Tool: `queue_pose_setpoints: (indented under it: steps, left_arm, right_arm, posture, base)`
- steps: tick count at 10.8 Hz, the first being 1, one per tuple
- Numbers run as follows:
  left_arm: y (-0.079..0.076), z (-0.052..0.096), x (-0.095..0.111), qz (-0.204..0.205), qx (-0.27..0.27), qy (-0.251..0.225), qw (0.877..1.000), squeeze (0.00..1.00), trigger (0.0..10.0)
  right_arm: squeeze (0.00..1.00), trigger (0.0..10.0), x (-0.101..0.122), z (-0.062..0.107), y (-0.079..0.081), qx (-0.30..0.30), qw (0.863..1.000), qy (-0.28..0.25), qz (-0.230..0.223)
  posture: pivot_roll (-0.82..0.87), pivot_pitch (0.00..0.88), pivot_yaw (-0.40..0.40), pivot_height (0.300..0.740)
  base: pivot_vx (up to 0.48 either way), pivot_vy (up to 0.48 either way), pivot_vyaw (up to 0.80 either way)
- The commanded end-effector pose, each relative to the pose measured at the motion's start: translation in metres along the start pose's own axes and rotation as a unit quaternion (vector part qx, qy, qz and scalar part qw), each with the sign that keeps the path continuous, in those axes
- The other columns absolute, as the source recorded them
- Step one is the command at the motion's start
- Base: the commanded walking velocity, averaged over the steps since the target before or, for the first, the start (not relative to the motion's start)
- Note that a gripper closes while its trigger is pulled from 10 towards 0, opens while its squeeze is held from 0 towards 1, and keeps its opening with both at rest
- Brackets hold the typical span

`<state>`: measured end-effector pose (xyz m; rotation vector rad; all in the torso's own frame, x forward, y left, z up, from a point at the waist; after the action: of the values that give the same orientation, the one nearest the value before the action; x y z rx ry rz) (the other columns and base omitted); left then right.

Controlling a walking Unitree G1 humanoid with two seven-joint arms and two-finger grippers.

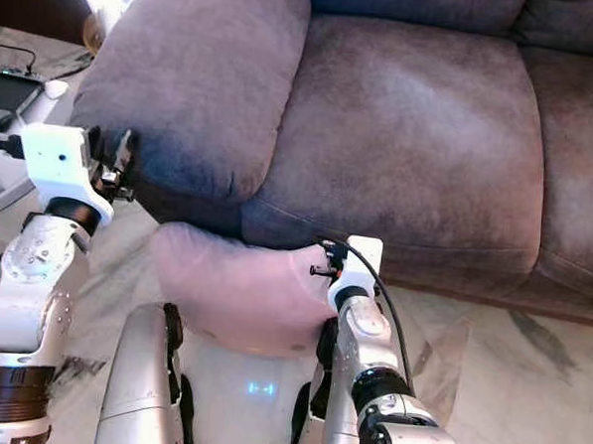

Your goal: Move the pillow to the sofa from floor

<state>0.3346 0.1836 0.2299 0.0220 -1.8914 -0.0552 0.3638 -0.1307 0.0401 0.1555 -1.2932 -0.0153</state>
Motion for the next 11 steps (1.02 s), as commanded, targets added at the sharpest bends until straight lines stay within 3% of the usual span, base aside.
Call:
queue_pose_setpoints:
  steps: [1,4,11]
  left_arm:
    - [-0.001,-0.001,0.002,-0.006,-0.005,-0.005,1.000,0.00,10.0]
    - [-0.001,-0.001,0.001,-0.005,-0.005,-0.009,1.000,0.00,10.0]
    - [-0.005,-0.006,0.000,0.003,-0.008,-0.018,1.000,0.00,10.0]
  right_arm:
    - [0.00,10.0,0.068,-0.005,-0.001,0.000,0.991,-0.134,0.013]
    - [0.00,10.0,0.069,-0.005,0.001,0.004,0.991,-0.135,0.012]
    - [0.00,10.0,0.082,-0.005,-0.002,0.003,0.988,-0.154,0.022]
  posture:
    - [0.19,0.144,-0.069,0.614]
    - [0.19,0.138,-0.072,0.672]
    - [0.17,0.101,-0.077,0.672]
  base:
    - [0.000,0.000,0.00]
    - [0.000,0.000,0.00]
    - [0.000,0.000,0.00]
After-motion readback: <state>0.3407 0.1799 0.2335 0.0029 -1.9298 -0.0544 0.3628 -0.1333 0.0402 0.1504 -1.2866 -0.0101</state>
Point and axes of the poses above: a point about 5 cm out from each wrist's last joint towards the gripper, its own z axis pointing back from the gripper into the wrist, its own x axis along the axis of the wrist's last joint, y = z × x, the point moved 3 cm from there along -z, pointing out of the wrist towards the gripper, and after that the axes turned 4 degrees about z, right-handed, at the moved point
